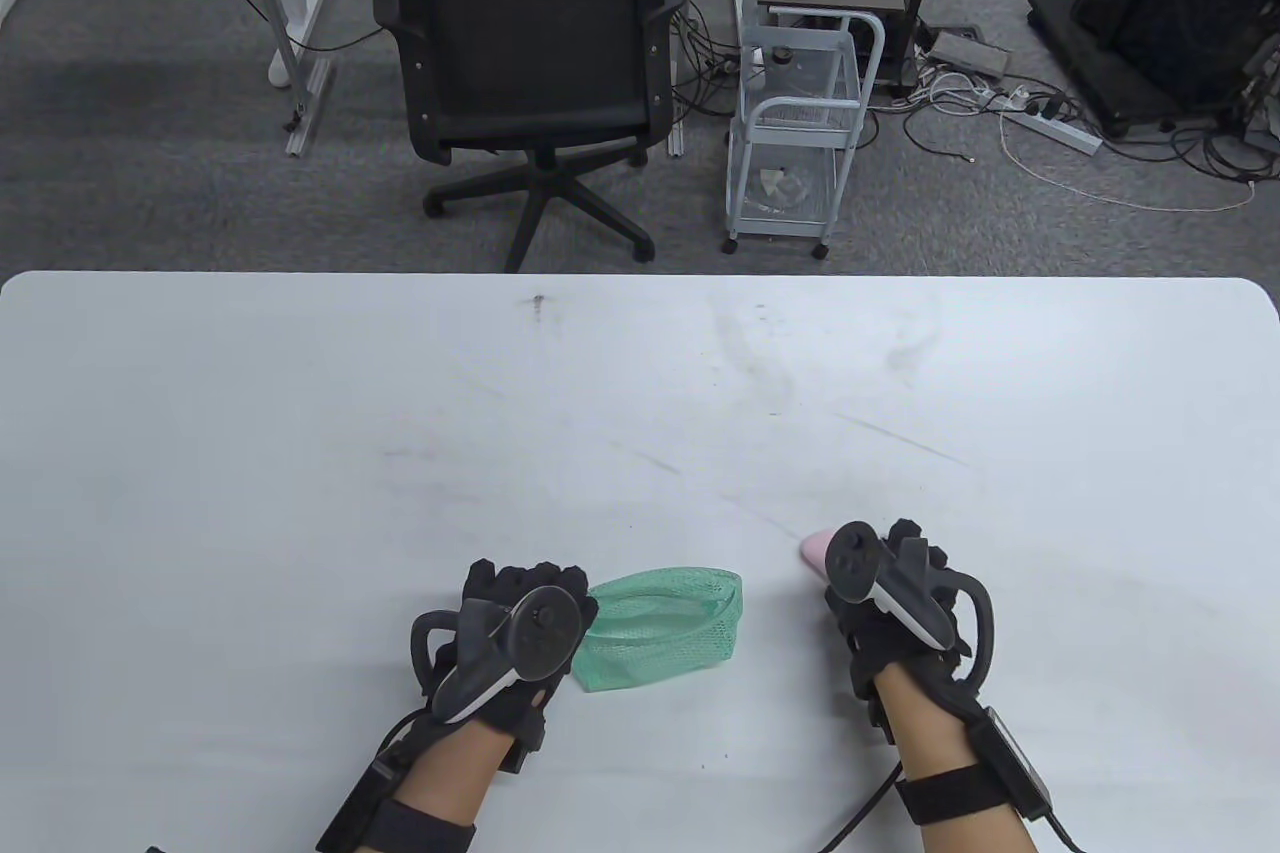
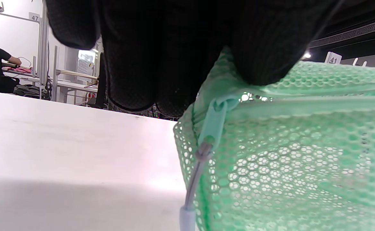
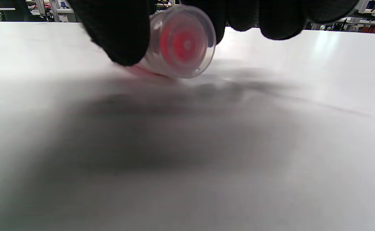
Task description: Take cleansing milk out of the toiletry bag
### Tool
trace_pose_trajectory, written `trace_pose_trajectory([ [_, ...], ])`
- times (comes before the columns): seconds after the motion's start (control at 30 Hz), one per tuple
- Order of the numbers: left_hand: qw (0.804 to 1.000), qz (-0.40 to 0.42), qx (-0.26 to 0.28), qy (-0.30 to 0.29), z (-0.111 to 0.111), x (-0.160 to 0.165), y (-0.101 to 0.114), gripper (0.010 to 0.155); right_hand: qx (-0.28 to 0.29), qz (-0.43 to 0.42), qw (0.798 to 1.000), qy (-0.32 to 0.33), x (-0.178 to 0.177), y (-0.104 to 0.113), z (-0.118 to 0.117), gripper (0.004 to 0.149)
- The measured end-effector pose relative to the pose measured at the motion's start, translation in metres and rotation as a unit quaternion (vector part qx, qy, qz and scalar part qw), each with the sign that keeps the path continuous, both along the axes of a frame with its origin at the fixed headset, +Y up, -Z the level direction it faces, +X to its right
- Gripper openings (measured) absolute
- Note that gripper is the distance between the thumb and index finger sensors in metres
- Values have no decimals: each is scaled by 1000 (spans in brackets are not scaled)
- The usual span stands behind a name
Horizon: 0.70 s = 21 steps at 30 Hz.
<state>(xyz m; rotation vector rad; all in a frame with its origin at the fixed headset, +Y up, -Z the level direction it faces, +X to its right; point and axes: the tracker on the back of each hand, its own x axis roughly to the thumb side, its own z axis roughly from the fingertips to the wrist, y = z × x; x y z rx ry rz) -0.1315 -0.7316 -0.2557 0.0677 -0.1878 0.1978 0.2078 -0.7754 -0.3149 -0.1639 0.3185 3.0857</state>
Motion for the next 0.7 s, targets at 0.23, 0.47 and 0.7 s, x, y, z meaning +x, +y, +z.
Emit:
trace_pose_trajectory([
  [0.23,1000,2,-1,-2,0,0,0,44,37,-48,998,11,1,18,5,77],
  [0.47,1000,9,0,-6,0,-1,0,44,107,-119,983,87,-8,48,22,72],
  [0.7,1000,18,-4,-20,0,-1,-2,45,166,-158,954,192,-31,64,39,64],
])
